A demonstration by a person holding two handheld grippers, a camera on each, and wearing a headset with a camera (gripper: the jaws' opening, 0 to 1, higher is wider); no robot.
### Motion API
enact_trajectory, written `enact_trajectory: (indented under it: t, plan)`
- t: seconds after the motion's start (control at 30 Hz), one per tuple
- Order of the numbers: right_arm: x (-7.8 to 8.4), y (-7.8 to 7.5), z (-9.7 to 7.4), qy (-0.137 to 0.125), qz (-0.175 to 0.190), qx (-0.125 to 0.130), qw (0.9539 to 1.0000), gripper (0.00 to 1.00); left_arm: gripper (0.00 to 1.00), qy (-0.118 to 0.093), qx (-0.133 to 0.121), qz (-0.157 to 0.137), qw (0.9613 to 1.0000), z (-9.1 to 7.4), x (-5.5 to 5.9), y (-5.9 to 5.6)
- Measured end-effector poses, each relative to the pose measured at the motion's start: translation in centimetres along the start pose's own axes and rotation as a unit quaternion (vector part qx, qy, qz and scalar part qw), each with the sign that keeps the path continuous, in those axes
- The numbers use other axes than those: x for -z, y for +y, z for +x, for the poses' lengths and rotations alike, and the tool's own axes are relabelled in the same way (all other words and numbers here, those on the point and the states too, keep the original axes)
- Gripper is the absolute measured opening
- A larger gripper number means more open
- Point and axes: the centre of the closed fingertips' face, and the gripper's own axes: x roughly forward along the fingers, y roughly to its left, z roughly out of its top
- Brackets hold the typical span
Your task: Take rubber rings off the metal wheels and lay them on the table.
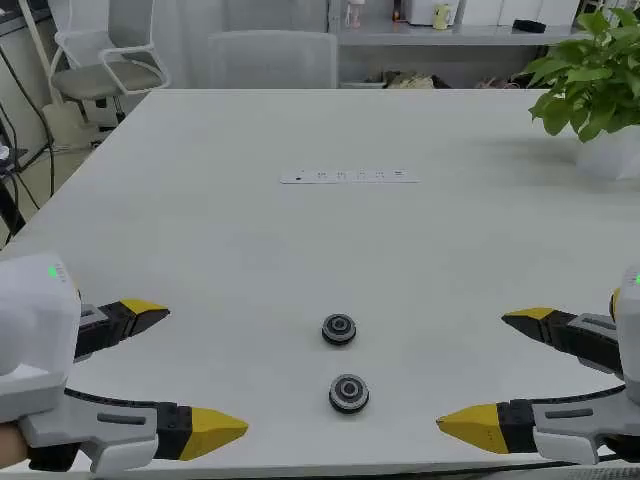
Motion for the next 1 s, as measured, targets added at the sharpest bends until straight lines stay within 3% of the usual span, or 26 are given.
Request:
enact_trajectory:
  t: [0.33, 0.6, 1.0]
  plan:
    - [-0.3, -0.6, -0.3, -0.001, -0.012, -0.023, 0.9997, 0.92, 0.85, 0.005, -0.017, -0.012, 0.9998, 0.3, 0.0, -0.9]
    - [-0.4, -1.2, -1.3, -0.003, -0.03, -0.042, 0.9987, 0.92, 0.85, 0.005, -0.031, -0.024, 0.9992, 0.7, -0.6, -2.4]
    - [-0.1, -2.7, -2.2, -0.011, -0.039, -0.061, 0.9973, 0.92, 0.84, -0.002, -0.063, -0.035, 0.9974, 1.2, -1.9, -2.6]
